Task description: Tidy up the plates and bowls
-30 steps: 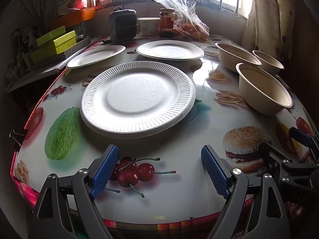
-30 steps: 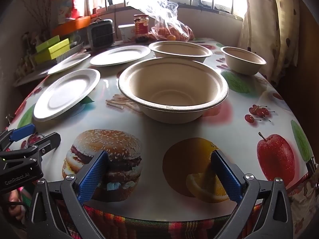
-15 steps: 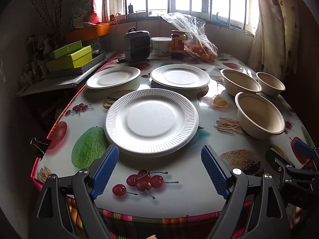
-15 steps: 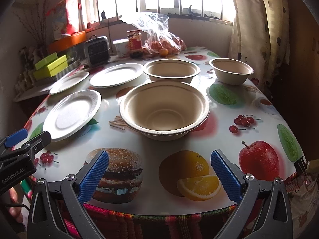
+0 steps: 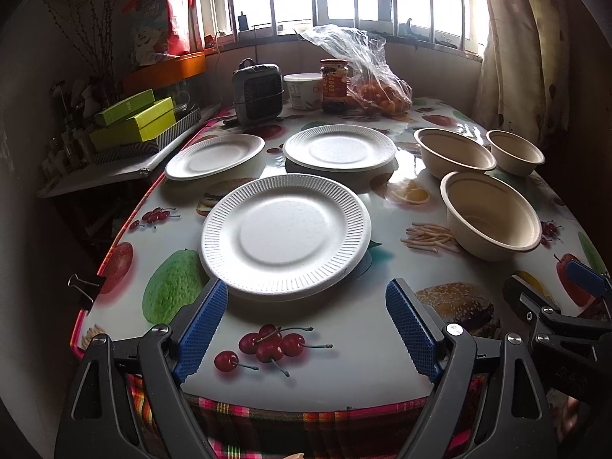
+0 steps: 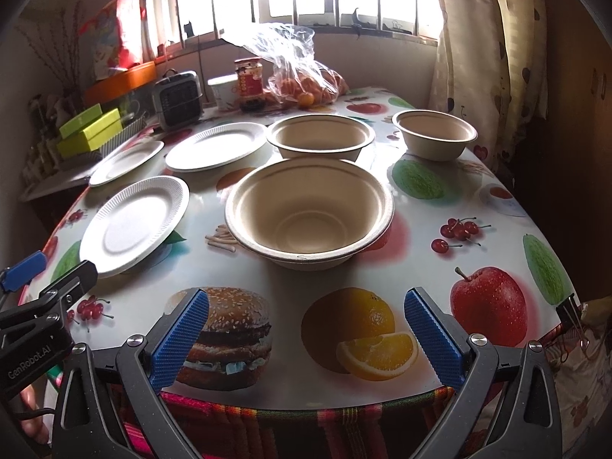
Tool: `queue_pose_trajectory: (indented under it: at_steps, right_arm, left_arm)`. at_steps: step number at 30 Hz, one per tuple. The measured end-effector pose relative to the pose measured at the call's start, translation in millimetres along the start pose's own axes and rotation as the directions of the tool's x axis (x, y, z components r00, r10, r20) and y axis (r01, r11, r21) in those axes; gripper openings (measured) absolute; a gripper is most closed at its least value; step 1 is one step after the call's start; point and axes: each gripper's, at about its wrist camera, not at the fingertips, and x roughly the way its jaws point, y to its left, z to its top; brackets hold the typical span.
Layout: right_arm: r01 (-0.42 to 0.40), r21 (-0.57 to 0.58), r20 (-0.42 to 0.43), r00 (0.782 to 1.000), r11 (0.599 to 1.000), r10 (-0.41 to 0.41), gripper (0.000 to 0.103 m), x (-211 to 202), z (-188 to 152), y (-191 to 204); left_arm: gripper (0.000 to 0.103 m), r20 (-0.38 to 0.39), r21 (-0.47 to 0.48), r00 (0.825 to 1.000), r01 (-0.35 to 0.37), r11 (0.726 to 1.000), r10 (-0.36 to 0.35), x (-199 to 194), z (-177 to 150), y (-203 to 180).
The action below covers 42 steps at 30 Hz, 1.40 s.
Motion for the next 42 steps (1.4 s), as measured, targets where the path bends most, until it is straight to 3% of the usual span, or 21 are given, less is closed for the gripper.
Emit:
queue_pose_trajectory:
  at_steps: [42]
  right_arm:
    - [0.006,0.001,-0.004,1.000,1.000,-0.006,0.103,1.7,-0.3,2.1]
  left_arm:
    - [0.085,-0.018,-0.020,1.000,0.010,1.000,-0.010,5.9,-2.5,7.0]
